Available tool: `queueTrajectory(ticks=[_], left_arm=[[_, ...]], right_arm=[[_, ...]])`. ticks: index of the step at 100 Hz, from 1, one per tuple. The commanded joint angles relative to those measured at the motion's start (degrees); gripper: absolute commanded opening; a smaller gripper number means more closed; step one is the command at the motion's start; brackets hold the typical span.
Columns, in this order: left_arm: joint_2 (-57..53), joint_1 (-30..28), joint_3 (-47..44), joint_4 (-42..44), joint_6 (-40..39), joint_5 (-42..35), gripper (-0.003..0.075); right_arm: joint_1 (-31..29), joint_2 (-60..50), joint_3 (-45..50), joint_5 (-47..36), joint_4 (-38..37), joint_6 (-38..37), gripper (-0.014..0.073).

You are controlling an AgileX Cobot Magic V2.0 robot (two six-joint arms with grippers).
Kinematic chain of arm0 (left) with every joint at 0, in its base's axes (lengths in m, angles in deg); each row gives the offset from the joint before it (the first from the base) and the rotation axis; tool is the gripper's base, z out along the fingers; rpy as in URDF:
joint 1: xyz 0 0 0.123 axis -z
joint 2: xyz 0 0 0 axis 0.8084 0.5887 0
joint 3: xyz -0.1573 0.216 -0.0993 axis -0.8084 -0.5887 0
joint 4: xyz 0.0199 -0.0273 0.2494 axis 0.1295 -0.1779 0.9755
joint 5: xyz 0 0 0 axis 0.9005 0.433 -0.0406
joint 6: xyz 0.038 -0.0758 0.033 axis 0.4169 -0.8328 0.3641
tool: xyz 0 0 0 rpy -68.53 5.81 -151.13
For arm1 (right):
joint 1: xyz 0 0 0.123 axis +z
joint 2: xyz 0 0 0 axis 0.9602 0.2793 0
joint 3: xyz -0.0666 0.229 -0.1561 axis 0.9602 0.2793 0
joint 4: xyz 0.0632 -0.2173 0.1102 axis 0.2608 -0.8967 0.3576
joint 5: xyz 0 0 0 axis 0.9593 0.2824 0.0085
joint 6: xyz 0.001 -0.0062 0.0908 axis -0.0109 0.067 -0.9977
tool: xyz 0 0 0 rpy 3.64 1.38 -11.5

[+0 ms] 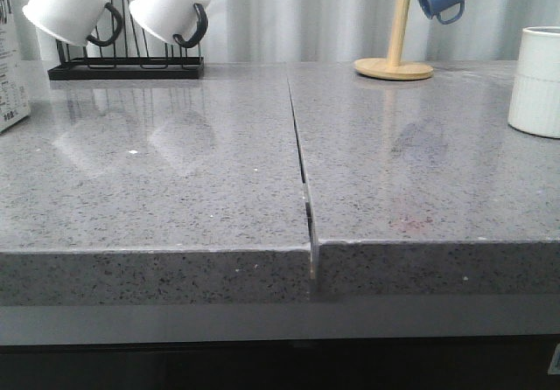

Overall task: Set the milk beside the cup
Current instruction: 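Move the right gripper toward the white HOME mug handle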

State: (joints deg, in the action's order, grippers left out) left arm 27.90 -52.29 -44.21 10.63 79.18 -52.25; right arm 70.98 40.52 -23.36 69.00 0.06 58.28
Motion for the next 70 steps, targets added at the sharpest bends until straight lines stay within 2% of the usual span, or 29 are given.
queueTrajectory(ticks=[1, 45, 70], left_arm=[[-1.86, -0.08, -2.39, -0.35, -0.55, -5.01, -0.0021], [-1.86, -0.08, -2.39, -0.35, -0.55, -5.01, -0.0021], [-1.86, -0.08, -2.39, -0.35, -0.55, -5.01, -0.0021]], right_arm=[[-0.33, -1.24, -1.14, -4.26, -0.58, 0.34, -0.007], [-0.33, -1.24, -2.35, -3.81, -0.58, 0.34, -0.007], [-0.33, -0.58, -9.99, 4.47, -0.58, 0.34, -0.007]])
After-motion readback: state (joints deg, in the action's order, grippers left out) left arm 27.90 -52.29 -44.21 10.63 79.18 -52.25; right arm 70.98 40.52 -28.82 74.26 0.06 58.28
